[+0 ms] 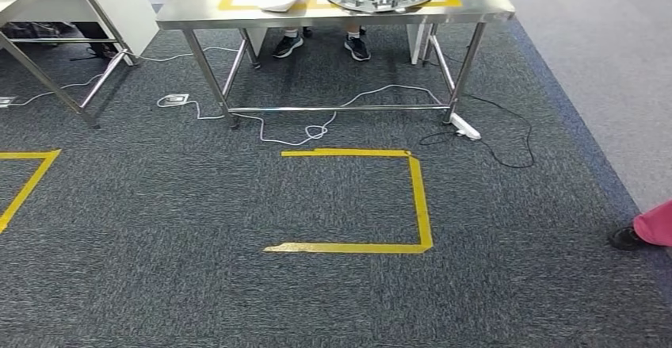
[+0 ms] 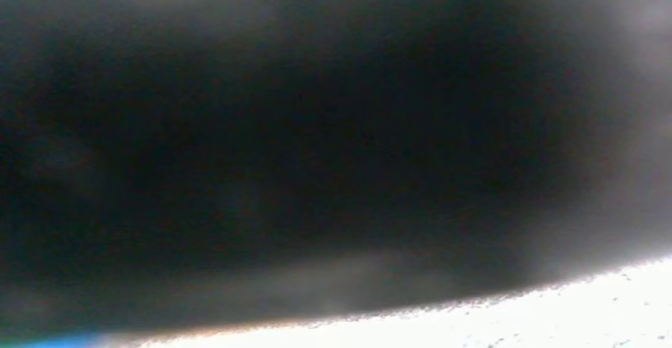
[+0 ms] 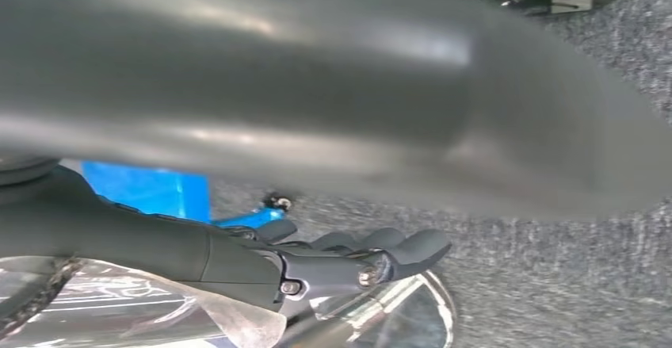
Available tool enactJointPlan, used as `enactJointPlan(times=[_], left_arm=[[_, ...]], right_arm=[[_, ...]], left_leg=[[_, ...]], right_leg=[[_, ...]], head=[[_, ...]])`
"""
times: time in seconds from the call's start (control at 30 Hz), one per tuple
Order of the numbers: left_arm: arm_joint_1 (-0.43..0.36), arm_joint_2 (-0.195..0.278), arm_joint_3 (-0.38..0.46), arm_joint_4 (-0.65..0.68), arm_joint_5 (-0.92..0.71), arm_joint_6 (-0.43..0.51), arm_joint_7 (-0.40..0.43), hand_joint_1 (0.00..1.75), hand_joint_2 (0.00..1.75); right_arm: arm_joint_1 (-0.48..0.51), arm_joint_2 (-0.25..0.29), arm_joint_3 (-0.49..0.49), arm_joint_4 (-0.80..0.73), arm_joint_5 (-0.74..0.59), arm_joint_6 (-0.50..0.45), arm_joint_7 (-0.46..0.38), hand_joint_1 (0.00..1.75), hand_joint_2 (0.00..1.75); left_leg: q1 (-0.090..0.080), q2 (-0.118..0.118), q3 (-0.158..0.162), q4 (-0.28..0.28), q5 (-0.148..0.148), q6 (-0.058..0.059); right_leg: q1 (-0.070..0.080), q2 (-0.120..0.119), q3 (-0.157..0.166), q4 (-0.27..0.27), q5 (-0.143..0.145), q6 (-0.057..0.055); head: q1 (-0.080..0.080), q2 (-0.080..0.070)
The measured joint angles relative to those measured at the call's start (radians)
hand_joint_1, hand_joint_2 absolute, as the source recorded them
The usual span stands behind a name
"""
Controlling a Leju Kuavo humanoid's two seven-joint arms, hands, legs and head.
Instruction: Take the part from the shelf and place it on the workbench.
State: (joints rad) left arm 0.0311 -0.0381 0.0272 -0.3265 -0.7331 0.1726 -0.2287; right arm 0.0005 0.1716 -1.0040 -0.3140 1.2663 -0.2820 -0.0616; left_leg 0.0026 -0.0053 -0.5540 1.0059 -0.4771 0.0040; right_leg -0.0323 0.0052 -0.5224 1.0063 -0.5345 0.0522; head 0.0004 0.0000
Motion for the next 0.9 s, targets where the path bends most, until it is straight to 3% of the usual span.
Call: enactJointPlan(times=[0.07, 0.13, 0.23, 0.27, 0.3, 0.33, 0.4, 0.47, 0.6, 0.9], left_arm=[[-0.001, 0.0, -0.001, 0.002, 0.0, 0.007, -0.002, 0.0, 0.0], [-0.002, 0.0, -0.002, 0.004, 0.0, 0.012, -0.004, 0.0, 0.0], [-0.003, 0.0, -0.005, 0.006, 0.0, 0.02, -0.004, 0.0, 0.0], [-0.003, 0.0, -0.007, 0.007, 0.0, 0.023, -0.003, 0.0, 0.0], [-0.002, 0.0, -0.009, 0.009, 0.0, 0.025, -0.002, 0.0, 0.0], [-0.002, 0.0, -0.01, 0.01, -0.001, 0.026, -0.001, 0.0, 0.0], [-0.002, 0.001, -0.012, 0.011, -0.002, 0.028, -0.001, 0.0, 0.0], [-0.005, 0.002, -0.014, 0.013, -0.003, 0.028, 0.0, 0.0, 0.0], [-0.005, 0.003, -0.019, 0.016, -0.003, 0.028, 0.002, 0.0, 0.0], [-0.008, 0.005, -0.026, 0.017, -0.004, 0.024, 0.002, 0.0, 0.0]], right_arm=[[0.001, -0.001, -0.001, 0.001, 0.0, 0.0, -0.001, 0.0, 0.0], [0.0, -0.001, -0.001, 0.003, 0.0, 0.0, -0.002, 0.0, 0.0], [0.0, -0.001, -0.001, 0.003, 0.001, 0.0, -0.004, 0.0, 0.0], [0.0, -0.001, -0.001, 0.003, 0.001, -0.001, -0.005, 0.0, 0.0], [0.0, -0.001, -0.001, 0.003, 0.001, -0.001, -0.005, 0.0, 0.0], [0.0, -0.001, -0.001, 0.003, 0.001, -0.001, -0.005, 0.0, 0.0], [0.0, -0.001, -0.001, 0.004, 0.001, 0.0, -0.006, 0.0, 0.0], [-0.002, -0.002, -0.001, 0.007, 0.001, 0.0, -0.007, 0.0, 0.0], [-0.003, -0.003, -0.001, 0.01, 0.001, 0.004, -0.009, 0.0, 0.0], [-0.004, -0.005, -0.001, 0.011, -0.001, 0.008, -0.012, 0.0, 0.0]], left_leg=[[0.003, 0.0, 0.0, 0.004, -0.003, -0.007], [0.006, 0.001, -0.018, 0.045, -0.031, -0.015], [0.007, 0.002, -0.109, 0.231, -0.115, -0.022], [0.007, 0.002, -0.135, 0.28, -0.126, -0.021], [0.007, 0.002, -0.146, 0.294, -0.117, -0.018], [0.007, 0.002, -0.139, 0.27, -0.088, -0.014], [0.004, 0.002, -0.088, 0.15, -0.013, 0.0], [-0.001, 0.002, -0.044, 0.051, 0.018, 0.008], [-0.003, 0.0, -0.032, 0.02, 0.005, -0.012], [-0.005, 0.0, -0.03, 0.02, 0.0, 0.004]], right_leg=[[0.0, 0.001, 0.002, 0.002, 0.001, -0.016], [-0.001, 0.001, 0.005, 0.002, 0.002, -0.028], [0.003, -0.002, 0.006, 0.001, -0.001, -0.039], [0.005, -0.002, 0.008, 0.001, -0.003, -0.042], [0.007, -0.001, 0.01, 0.001, -0.006, -0.044], [0.009, 0.0, 0.014, 0.001, -0.009, -0.044], [0.011, 0.003, 0.022, 0.001, -0.017, -0.042], [0.014, 0.003, 0.023, 0.003, -0.025, -0.035], [0.016, 0.0, 0.02, -0.001, -0.031, -0.036], [0.014, 0.0, 0.033, -0.023, -0.025, -0.022]], head=[[-0.003, 0.0], [-0.006, 0.0], [-0.01, 0.0], [-0.009, 0.0], [-0.009, 0.0], [-0.009, 0.0], [-0.009, 0.0], [-0.008, 0.0], [-0.008, 0.0], [-0.008, 0.0]])
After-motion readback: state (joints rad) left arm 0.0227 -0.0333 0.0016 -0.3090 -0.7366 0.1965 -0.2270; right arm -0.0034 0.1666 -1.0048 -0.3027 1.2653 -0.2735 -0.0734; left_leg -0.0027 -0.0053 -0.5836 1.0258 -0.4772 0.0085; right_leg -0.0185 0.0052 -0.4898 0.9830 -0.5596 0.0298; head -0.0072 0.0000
